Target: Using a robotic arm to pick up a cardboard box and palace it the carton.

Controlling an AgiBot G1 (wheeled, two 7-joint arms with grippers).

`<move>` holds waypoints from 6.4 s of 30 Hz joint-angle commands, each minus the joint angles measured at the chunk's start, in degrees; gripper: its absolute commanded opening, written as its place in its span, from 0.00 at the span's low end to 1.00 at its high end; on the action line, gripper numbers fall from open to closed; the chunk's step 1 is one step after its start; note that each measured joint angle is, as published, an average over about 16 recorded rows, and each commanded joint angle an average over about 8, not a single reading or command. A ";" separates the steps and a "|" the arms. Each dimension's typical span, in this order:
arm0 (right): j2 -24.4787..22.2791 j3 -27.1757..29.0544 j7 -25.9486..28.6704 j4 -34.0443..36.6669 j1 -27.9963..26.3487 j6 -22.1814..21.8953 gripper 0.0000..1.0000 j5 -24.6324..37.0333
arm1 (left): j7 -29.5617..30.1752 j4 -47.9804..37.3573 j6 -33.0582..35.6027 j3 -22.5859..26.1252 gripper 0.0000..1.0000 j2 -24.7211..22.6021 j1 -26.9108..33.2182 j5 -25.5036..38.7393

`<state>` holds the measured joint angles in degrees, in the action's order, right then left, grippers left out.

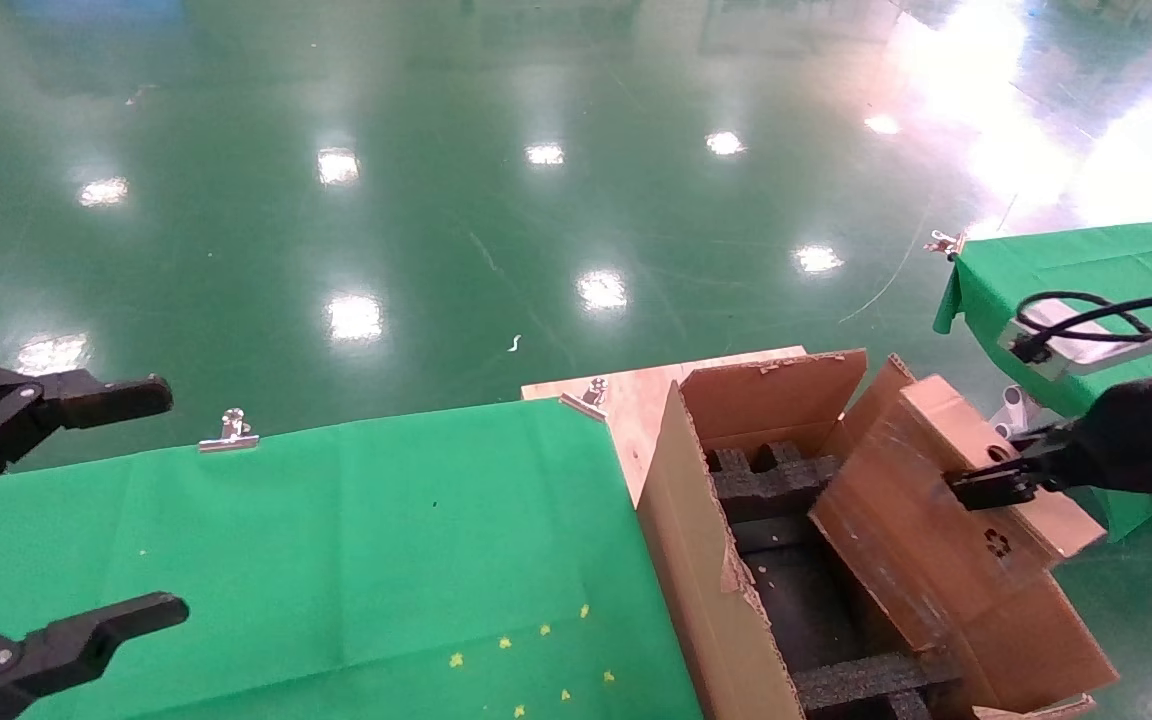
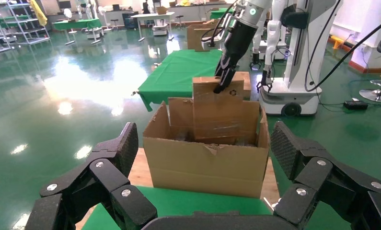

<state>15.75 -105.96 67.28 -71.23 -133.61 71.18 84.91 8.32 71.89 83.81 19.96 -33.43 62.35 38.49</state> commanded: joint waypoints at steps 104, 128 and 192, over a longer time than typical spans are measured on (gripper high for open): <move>24.64 -9.91 31.57 21.11 41.54 -40.25 1.00 11.74 | -0.03 -0.01 -0.03 0.04 1.00 0.02 -0.01 -0.04; 23.21 -9.73 32.12 18.87 38.49 -39.53 1.00 13.37 | -0.03 -0.02 -0.03 0.04 1.00 0.02 0.00 -0.04; 14.13 28.67 -14.11 -6.30 29.73 -23.37 1.00 -11.48 | -0.05 -0.05 -0.05 0.06 1.00 0.04 -0.01 -0.08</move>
<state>29.88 -77.26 53.16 -77.53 -103.87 47.82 73.42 8.27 71.84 83.77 20.03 -33.39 62.34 38.41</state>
